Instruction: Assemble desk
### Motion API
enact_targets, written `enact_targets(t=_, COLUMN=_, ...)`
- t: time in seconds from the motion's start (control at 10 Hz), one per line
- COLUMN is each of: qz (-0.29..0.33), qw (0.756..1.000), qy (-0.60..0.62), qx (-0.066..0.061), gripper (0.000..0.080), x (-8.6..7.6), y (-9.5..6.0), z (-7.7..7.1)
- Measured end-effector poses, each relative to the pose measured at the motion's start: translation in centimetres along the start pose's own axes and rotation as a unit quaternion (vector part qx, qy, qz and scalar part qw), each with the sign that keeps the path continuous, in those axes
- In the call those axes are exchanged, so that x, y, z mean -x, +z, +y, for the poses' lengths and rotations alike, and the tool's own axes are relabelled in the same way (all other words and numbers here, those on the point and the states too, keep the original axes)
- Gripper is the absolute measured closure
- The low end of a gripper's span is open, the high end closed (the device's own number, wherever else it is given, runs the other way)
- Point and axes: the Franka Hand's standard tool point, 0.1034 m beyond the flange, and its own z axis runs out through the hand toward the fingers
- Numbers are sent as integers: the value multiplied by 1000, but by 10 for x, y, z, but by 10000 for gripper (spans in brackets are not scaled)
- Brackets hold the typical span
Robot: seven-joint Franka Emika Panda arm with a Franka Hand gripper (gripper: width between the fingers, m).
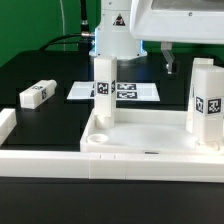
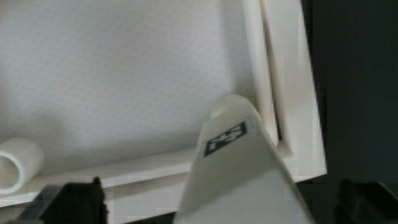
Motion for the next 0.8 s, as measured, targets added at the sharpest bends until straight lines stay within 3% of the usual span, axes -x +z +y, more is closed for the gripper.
enact_targets(t=0.1, qz=2, qw=1000, qy=-11, qx=2, gripper=150, x=1, y=1, z=-5)
enact_targets(t=0.4, qz=3, qw=999, qy=-36, qx=6, gripper=150, x=-1, y=1, z=0)
enact_targets(t=0.5, qz=5, qw=993, qy=-116, qx=16, gripper=150, x=0, y=1, z=-1)
enact_targets(t=0.8, qz=10, qw=971, qy=-237, qx=20, gripper=150, x=-3, y=3, z=-2)
